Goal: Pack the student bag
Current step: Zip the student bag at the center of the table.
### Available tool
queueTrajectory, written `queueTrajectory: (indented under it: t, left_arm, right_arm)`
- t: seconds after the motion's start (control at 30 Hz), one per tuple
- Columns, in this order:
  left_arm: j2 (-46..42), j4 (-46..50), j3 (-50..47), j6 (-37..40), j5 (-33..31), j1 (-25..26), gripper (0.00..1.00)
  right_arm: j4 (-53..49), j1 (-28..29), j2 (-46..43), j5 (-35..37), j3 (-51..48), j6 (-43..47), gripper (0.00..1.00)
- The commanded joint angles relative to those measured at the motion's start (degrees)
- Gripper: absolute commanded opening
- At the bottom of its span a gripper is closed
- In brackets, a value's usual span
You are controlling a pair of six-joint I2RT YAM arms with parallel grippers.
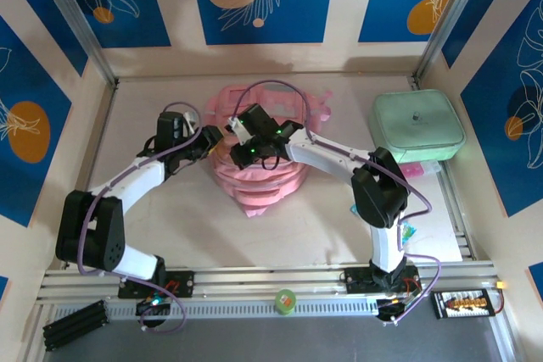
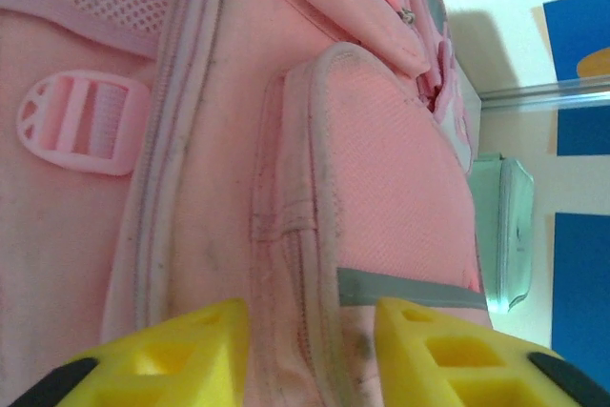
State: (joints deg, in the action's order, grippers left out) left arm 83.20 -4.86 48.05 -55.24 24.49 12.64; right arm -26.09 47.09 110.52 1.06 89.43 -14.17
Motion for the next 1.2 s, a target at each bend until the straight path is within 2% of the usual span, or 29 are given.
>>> queueTrajectory:
  t: [0.0,0.13,0.33,0.47,0.6,0.77,0.93,1.03,1.13,1.17]
  left_arm:
    - [2.03,-1.43,2.48,-1.11,1.98,0.75,0.34]
    - [4.6,-2.18,3.45,-1.77,2.55,1.81,0.28]
    - [5.01,-1.23,2.66,-0.61,0.81,1.86,0.0]
    - [4.54,0.6,3.46,1.19,-1.05,1.3,0.0]
    - [4.75,2.0,4.84,2.69,-1.64,1.07,0.0]
    - [6.15,1.62,7.33,3.02,-0.24,1.16,0.0]
    - [8.28,4.67,11.24,6.28,-0.85,0.98,0.0]
    - [9.19,8.01,13.9,9.23,-2.62,0.21,0.0]
    - [7.72,8.3,13.47,10.82,-4.72,-1.26,0.22]
    - [6.32,8.38,12.76,11.01,-5.9,-1.68,0.32]
  right_arm:
    - [0.43,1.62,0.47,-3.43,2.25,1.21,0.0]
    - [-0.28,2.65,0.67,-1.34,2.12,1.05,0.0]
    - [-2.32,2.75,-1.55,4.11,-0.27,-0.93,0.0]
    - [-2.82,0.52,-8.04,8.85,-9.19,-3.38,0.0]
    - [-3.35,-4.83,-15.77,10.63,-17.69,-7.34,0.0]
    - [-7.75,-11.84,-19.07,9.12,-19.7,-11.32,0.0]
    - [-8.81,-13.05,-20.29,9.71,-19.98,-11.22,0.0]
    - [-6.76,-12.46,-20.65,5.6,-20.06,-10.48,0.0]
    - [-3.74,-9.97,-19.09,1.55,-18.75,-9.24,0.0]
    - [-3.46,-8.83,-17.63,1.13,-17.29,-9.12,0.0]
